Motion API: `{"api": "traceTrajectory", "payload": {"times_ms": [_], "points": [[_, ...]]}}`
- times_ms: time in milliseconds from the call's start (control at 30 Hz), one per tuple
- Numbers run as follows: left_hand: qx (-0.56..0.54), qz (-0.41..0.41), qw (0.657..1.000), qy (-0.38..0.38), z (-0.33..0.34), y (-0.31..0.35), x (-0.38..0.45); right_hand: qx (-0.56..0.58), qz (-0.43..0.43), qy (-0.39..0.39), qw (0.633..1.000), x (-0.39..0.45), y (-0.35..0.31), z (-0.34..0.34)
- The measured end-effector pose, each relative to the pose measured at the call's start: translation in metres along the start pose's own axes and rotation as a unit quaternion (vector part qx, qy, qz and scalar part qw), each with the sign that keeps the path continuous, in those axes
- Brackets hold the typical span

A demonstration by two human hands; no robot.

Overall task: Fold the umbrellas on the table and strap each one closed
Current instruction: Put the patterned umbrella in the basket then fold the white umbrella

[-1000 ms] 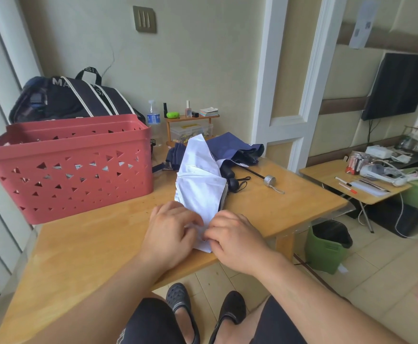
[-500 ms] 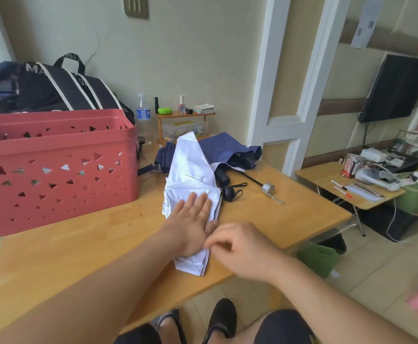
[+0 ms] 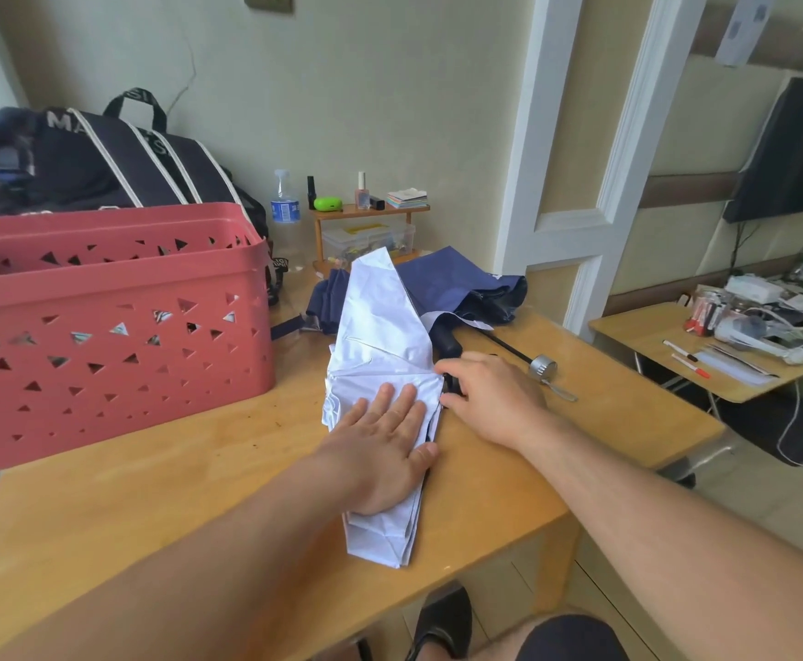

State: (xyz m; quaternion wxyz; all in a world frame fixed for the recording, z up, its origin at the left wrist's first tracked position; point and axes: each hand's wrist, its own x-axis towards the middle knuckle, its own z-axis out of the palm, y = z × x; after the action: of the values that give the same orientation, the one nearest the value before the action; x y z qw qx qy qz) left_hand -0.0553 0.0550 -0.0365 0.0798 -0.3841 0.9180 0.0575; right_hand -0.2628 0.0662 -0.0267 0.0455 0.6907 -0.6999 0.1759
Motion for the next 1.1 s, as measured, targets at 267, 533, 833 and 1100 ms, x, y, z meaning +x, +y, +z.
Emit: {"api": "traceTrajectory", "payload": {"times_ms": [267, 533, 833, 1100], "points": [[0.001, 0.000, 1.000, 0.010, 0.003, 0.000, 0.000, 0.015, -0.023, -0.057, 0.998, 0.008, 0.003, -0.003], [-0.004, 0.005, 0.999, 0.045, 0.006, 0.001, -0.007, -0.063, -0.060, -0.035, 0.996, 0.006, 0.006, 0.000], [-0.004, 0.004, 0.999, 0.045, 0.006, 0.002, -0.006, -0.170, -0.113, 0.020, 0.979, 0.001, -0.001, 0.002], [-0.014, -0.003, 0.999, 0.028, 0.002, 0.003, -0.003, 0.070, -0.019, 0.048, 0.996, 0.001, -0.007, -0.001]]}}
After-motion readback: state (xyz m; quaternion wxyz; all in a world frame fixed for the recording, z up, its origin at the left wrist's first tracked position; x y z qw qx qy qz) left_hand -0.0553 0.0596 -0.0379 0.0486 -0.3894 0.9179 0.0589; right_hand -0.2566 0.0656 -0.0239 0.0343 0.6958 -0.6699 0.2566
